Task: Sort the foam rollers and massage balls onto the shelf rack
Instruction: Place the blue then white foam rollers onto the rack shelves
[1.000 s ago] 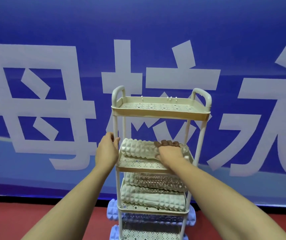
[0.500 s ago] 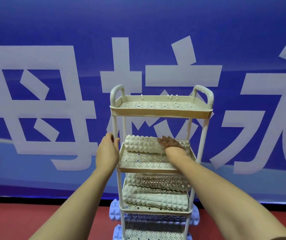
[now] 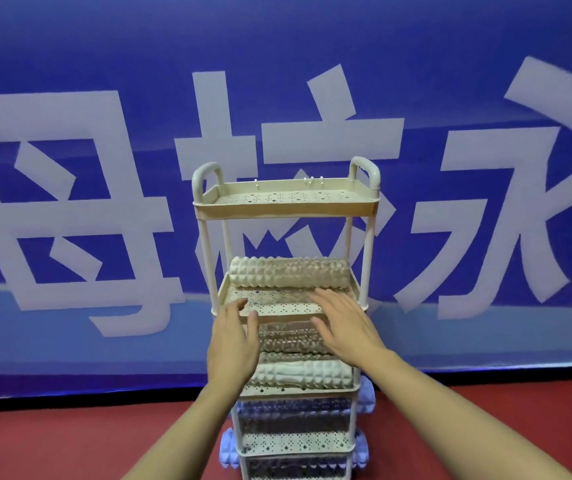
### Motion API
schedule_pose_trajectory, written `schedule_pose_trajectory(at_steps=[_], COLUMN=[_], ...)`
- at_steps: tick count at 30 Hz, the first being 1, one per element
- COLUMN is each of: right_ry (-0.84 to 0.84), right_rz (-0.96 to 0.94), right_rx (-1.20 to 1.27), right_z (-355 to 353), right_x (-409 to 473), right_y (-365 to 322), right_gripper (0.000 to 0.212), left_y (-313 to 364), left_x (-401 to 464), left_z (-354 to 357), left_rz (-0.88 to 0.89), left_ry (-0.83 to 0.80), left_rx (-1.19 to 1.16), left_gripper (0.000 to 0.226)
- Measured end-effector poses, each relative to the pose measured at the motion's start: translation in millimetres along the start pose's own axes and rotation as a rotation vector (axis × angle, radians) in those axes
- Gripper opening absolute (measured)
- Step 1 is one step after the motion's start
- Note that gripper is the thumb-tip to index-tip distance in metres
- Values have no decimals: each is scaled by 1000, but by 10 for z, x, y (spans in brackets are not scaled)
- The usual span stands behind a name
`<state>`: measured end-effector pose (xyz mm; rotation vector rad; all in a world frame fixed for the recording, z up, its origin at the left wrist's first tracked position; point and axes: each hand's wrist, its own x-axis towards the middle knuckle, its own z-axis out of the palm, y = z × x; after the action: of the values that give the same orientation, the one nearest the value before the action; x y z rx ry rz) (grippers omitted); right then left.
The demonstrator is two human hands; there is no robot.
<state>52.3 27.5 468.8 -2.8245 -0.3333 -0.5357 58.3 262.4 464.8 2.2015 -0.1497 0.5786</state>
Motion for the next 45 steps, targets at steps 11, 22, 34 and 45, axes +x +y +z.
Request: schedule_pose_trajectory(at_steps=[11,22,34,45], right_ry=[-57,-309,-542,-667], right_rz=[333,810,1350,1541], right_rx=[-139,-5,192,281], right_z=[42,670,2076,3002], right_x=[-2120,-4153,-5618,-6036], right_y=[1197,2145,2704,3349], right_gripper=[62,61,80,94], left_y=[740,1269,1075,761], left_x=[-1329,-2710,-3590,-3741], left_z=[1499,2886,4116,4508], left_rz=[424,568,439,311], left_ry=[-586,-966,-1263,-1365], left_rx=[223,239,213,237], left_gripper=[65,72,72,67])
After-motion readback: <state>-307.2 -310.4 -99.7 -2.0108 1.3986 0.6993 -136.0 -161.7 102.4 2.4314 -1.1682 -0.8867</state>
